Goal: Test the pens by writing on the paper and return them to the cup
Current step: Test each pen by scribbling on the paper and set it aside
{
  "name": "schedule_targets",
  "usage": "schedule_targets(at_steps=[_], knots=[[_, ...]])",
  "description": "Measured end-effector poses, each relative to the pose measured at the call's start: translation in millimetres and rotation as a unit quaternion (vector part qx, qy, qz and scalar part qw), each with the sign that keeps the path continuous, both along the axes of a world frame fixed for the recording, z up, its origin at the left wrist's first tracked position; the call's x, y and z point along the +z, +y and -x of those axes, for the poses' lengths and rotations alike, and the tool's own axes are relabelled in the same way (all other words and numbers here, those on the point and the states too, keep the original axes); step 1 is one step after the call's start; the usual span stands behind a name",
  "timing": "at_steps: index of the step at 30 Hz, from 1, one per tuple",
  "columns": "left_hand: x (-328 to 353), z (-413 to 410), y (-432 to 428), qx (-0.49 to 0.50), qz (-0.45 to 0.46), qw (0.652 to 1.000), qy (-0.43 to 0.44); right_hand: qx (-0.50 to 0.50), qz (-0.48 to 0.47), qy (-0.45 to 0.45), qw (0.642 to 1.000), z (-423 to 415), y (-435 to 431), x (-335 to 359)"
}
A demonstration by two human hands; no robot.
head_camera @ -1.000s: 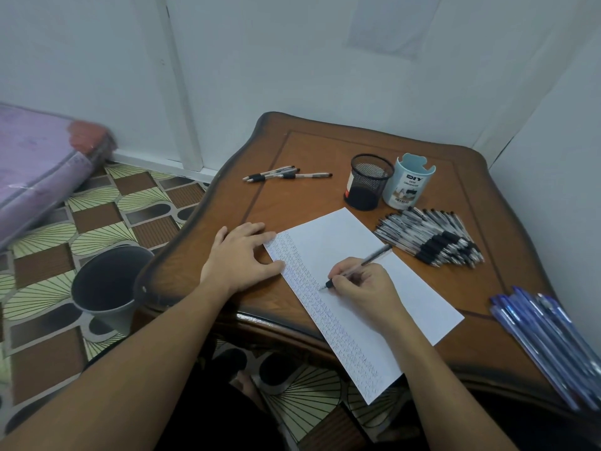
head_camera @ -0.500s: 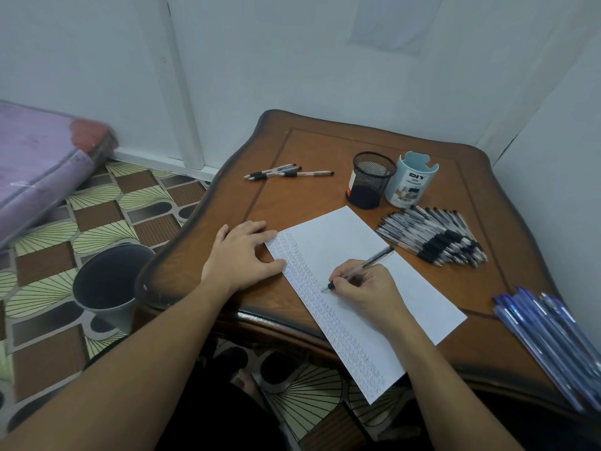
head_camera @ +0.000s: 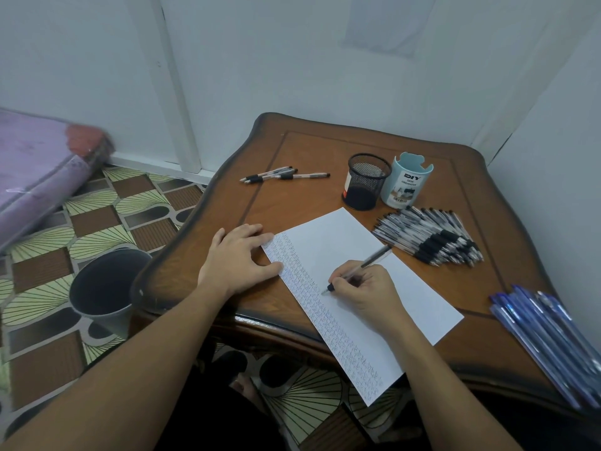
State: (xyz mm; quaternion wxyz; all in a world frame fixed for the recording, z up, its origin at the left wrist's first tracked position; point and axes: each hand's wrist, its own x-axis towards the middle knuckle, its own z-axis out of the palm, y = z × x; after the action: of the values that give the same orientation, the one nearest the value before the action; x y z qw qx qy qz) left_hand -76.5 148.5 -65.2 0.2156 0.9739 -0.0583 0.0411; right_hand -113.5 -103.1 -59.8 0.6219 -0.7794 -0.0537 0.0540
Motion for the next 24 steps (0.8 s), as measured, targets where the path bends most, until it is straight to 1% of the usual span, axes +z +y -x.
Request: schedule_targets(at_steps=[16, 24], knots=[[-1.7, -0.1, 0.2, 0.005, 0.013, 1.0, -0.01, 0.009, 0.015, 0.006, 1.0, 1.8, 0.6, 3.2], [-0.8, 0.2, 0.0, 0.005, 0.015, 1.0, -0.007, -0.004, 0.012, -0.002, 1.0, 0.6, 1.0, 4.1]])
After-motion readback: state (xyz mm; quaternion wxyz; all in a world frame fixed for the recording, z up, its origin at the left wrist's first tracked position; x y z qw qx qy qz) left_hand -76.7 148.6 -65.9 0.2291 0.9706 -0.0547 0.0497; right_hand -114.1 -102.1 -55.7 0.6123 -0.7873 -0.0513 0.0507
